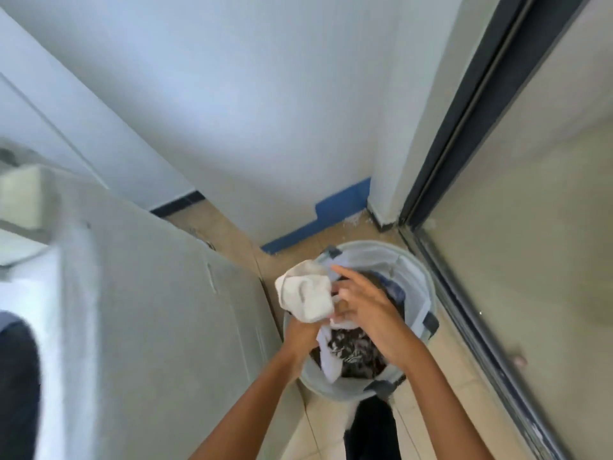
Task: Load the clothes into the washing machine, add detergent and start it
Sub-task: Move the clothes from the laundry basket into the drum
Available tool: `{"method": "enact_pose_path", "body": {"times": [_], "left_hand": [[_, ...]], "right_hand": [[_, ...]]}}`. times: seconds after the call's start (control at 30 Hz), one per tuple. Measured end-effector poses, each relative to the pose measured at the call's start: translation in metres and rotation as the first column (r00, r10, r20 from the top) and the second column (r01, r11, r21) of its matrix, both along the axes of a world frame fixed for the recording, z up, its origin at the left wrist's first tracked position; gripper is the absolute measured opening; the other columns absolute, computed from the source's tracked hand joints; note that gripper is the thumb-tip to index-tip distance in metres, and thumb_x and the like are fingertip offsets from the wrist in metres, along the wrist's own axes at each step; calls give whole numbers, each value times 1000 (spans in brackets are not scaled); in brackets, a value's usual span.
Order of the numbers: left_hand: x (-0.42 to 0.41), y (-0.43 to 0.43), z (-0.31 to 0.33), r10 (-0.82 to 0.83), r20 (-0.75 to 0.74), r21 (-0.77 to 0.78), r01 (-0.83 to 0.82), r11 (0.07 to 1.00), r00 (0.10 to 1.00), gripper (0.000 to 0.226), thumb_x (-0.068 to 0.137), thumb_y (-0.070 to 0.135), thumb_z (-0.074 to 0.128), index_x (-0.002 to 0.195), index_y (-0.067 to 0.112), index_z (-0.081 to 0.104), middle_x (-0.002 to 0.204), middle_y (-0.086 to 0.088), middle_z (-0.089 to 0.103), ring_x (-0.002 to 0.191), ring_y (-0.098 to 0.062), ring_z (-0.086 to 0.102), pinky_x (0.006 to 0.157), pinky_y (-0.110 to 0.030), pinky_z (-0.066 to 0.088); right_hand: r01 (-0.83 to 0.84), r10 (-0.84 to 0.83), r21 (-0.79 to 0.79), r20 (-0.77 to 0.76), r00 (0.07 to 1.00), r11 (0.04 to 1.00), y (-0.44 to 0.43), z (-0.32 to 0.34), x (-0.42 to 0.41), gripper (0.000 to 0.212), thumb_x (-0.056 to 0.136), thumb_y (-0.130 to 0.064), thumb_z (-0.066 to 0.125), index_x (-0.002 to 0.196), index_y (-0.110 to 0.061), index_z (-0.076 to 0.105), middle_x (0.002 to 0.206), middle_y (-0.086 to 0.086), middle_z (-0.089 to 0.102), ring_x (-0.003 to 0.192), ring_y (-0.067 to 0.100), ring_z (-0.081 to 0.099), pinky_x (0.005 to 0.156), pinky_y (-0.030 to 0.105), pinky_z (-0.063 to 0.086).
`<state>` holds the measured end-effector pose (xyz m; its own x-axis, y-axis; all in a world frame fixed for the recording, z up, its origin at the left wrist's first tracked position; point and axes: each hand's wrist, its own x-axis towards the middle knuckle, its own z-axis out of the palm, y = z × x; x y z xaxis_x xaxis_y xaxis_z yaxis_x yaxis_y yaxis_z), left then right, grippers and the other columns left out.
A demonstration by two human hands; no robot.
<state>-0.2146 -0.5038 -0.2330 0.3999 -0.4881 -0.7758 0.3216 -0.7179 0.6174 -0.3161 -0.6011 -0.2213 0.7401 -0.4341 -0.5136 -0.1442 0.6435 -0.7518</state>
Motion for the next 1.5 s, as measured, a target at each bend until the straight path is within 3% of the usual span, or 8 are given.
{"method": "enact_pose_path", "body": {"times": [0.2,0.43,0.6,0.77,0.97,1.13,1.37,1.5], "left_hand": [[50,4,131,105,-21,-96,-106,990,994,64,55,30,53,117,13,54,117,-12,61,105,-26,59,86,-36,50],[76,39,249,43,-37,-369,-54,928,998,45,68,33,55,107,11,62,98,-16,63,87,-29,59,68,-33,46],[95,76,307,55,-111,-570,-109,814,992,35,91,25,43,116,7,59,101,-14,69,89,-26,67,69,-32,57],[115,137,347,92,-93,-667,-131,734,991,33,89,24,48,116,10,61,110,-15,69,97,-26,67,79,-35,56],[140,227,373,221,14,-683,-153,714,975,29,91,24,48,113,13,62,109,-11,71,94,-23,69,68,-29,58],[161,305,384,306,166,-689,-112,716,937,48,72,33,68,118,24,56,113,-1,70,103,-20,67,84,-38,54],[181,402,397,356,469,-629,23,777,808,49,67,42,71,111,26,60,111,8,69,104,-8,64,82,-21,53],[203,450,387,403,618,-559,17,829,675,27,80,23,71,96,41,57,87,29,68,83,18,60,69,-7,46]], "right_hand": [[322,-371,-226,-224,901,919,25,70,-21,19,93,-3,47,100,-9,64,87,13,67,59,13,63,58,22,49],[11,-166,-406,-349,922,914,88,95,3,58,72,19,62,122,-9,50,123,9,51,92,6,53,78,14,46],[15,-207,-428,-407,890,904,100,123,33,28,91,-2,45,67,-13,56,80,14,63,80,31,61,76,40,52],[275,-337,-296,-181,924,915,95,197,37,20,93,-4,47,77,-6,59,82,17,65,69,28,62,59,31,50],[18,52,-284,237,970,959,156,304,87,19,93,-18,50,104,-12,64,107,15,66,93,26,62,75,34,52],[-294,403,-366,271,874,883,228,340,132,86,53,-62,78,129,-45,43,123,-17,60,113,7,60,91,27,51],[-306,477,-716,44,878,628,299,347,195,19,90,-10,57,100,-22,67,97,-2,69,94,16,64,81,25,48],[-81,272,-735,144,951,673,307,359,213,27,91,2,48,85,-19,64,88,1,64,73,0,60,68,14,44]]}}
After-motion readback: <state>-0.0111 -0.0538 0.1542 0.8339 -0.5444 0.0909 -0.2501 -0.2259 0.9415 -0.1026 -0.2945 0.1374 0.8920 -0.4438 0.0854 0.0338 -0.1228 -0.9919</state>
